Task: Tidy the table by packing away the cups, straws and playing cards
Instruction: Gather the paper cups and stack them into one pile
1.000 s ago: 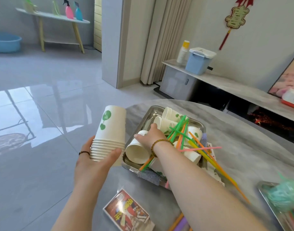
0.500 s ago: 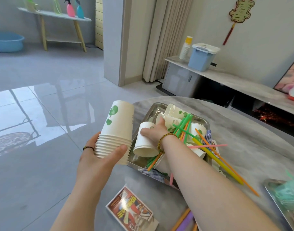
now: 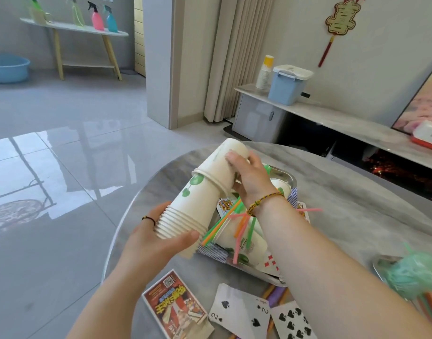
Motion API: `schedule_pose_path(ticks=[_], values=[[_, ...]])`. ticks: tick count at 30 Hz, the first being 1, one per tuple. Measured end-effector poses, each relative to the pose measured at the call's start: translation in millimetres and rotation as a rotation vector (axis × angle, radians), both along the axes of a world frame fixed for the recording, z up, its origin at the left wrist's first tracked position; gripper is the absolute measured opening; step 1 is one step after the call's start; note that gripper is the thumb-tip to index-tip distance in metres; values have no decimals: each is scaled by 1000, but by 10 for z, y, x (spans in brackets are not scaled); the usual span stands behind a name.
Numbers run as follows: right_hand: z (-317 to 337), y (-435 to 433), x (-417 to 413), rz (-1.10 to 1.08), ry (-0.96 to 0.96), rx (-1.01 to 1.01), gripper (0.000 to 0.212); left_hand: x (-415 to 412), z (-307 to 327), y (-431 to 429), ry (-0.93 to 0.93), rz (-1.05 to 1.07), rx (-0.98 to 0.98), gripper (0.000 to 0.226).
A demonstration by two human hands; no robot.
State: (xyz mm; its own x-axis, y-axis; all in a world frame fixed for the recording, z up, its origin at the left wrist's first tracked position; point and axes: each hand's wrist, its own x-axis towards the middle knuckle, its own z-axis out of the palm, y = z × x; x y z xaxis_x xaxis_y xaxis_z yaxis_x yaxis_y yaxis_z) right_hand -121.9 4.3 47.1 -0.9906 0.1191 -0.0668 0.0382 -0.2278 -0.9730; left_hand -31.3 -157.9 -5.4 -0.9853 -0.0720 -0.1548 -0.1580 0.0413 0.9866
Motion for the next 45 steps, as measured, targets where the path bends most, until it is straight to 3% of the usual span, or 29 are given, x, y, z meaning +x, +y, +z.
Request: schedule_pose_path(ticks=[5,12,15,16,19,21,25,32,36,42,45], values=[[-55,-97,197,288,-54,180,11,0,-9,15,33,17,-16,58],[-121,44,372,372,-21,316,11,8,-49,66,64,16,-82,58],[-175,228,446,181,17,368,44,9,-45,113,79,32,-71,51],[-226,302,484,51,52,376,42,3,-51,111,72,49,-56,49],[-432,546,714,-234,83,463,6,0,-70,86,38,115,5,48],[-624,665,855,-242,30,564,19,-5,-75,78,19,133,44,55],[-815,711,959,-145,-37,754,20,-9,-75,89,13,132,54,58],[-835,562,954,21,-96,1159,62,-22,-110,91,26,136,10,53],[-836,545,922,35,-105,1136,58,-26,-121,100,47,133,-12,47],[-683,691,963,128,-141,796,47,-21,-103,103,52,125,-11,47],[-523,844,1006,180,-119,803,45,-12,-88,117,56,117,-23,45]])
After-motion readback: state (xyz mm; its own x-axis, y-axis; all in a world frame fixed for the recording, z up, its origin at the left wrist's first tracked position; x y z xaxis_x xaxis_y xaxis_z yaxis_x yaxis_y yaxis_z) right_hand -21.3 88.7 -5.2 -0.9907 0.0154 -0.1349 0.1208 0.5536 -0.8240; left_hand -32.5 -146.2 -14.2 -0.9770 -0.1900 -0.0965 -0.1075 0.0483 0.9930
